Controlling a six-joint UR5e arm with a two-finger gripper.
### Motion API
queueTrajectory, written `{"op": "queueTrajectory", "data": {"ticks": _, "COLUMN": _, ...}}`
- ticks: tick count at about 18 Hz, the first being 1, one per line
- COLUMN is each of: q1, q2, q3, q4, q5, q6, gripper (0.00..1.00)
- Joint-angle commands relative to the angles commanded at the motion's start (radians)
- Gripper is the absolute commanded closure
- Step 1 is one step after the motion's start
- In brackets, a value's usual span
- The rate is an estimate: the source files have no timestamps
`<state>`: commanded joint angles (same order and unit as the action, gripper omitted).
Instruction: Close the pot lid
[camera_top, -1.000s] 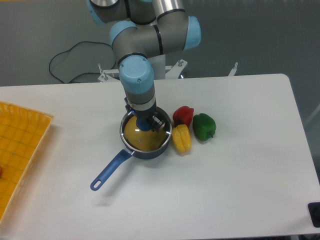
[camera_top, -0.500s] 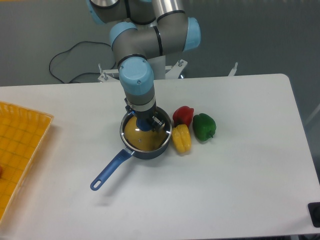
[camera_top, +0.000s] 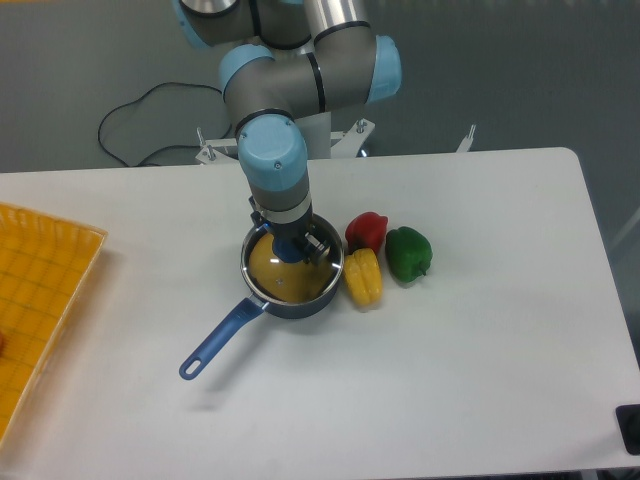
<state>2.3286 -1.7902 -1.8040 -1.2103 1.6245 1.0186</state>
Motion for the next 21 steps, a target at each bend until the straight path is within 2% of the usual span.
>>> {"op": "queueTrajectory", "data": {"ticks": 4, "q1": 0.000, "q2": -0.006, "q3": 0.009, "q4": 0.000, "q5": 0.000, "q6": 0.001, "gripper": 0.04}}
{"op": "queueTrajectory", "data": {"ticks": 6, "q1": -0.002, "q2": -0.015, "q3": 0.029, "q4": -0.002, "q5": 0.002, "q6": -0.002, "gripper": 0.00}}
{"op": "queueTrajectory", "data": {"ticks": 9, "q1": 0.001, "q2": -0.038, "q3": 0.101, "q4": -0.011, "q5": 0.005, "q6": 0.003, "gripper": 0.00}}
{"op": "queueTrajectory", "data": {"ticks": 12, "q1": 0.031, "q2": -0.037, "q3": 0.176, "q4": -0.017, "q5": 0.000, "q6": 0.015, "gripper": 0.00}}
{"op": "queueTrajectory", "data": {"ticks": 17, "q1": 0.113, "q2": -0.031, "q3": 0.242, "q4": -0.018, "q5": -0.011, "q6": 0.165, "gripper": 0.00}}
{"op": "queueTrajectory", "data": {"ticks": 19, "q1": 0.162, "q2": -0.026, "q3": 0.250, "q4": -0.018, "q5": -0.040, "q6": 0.242, "gripper": 0.00}}
{"op": "queueTrajectory", "data": {"ticks": 21, "q1": 0.181, "q2": -0.020, "q3": 0.244, "q4": -0.020, "q5": -0.048, "q6": 0.293, "gripper": 0.00}}
